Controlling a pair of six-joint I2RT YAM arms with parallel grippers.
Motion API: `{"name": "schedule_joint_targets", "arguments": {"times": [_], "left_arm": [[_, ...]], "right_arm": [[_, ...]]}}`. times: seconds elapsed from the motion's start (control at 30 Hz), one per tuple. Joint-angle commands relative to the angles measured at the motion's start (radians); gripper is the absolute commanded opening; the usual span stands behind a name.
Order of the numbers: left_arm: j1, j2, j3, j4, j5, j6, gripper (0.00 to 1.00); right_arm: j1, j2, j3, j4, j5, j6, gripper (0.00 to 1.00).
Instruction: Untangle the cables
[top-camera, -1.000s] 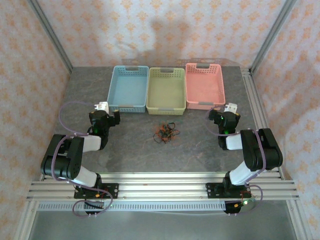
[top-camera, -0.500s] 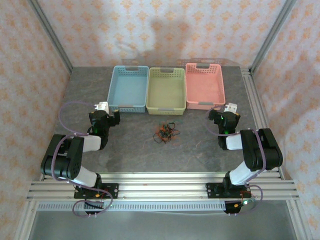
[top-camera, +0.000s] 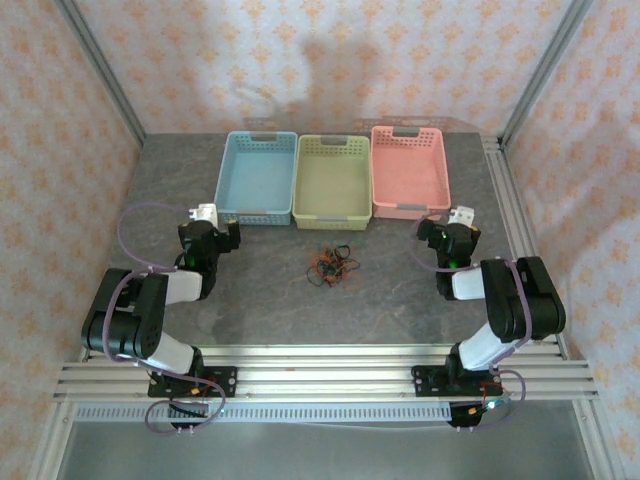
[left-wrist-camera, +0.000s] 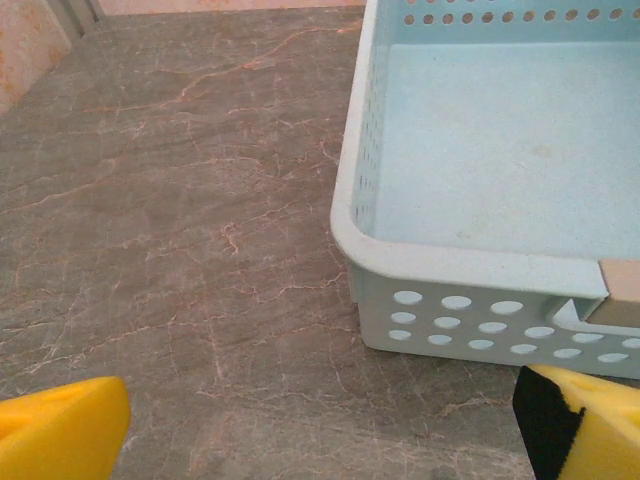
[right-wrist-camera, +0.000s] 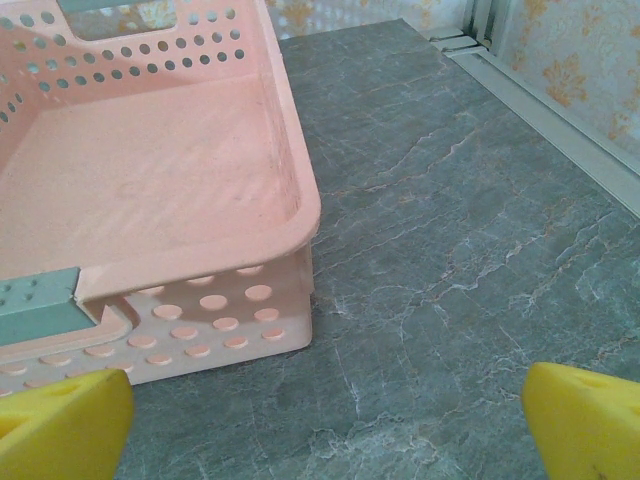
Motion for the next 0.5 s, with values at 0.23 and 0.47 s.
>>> {"name": "schedule_joint_targets", "arguments": {"times": [0.23, 0.47], "left_arm": [[-0.04, -0.138, 0.139, -0.305, -0.104, -0.009, 1.0], [-0.084, -0.446, 0.028, -0.263, -0.132, -0.099, 1.0]], "right_arm": [[-0.004, -0.11, -0.049, 0.037, 0.097, 0.023, 0.99], [0.064, -0.331, -0.102, -0.013, 0.23, -0.02, 0.99]]}}
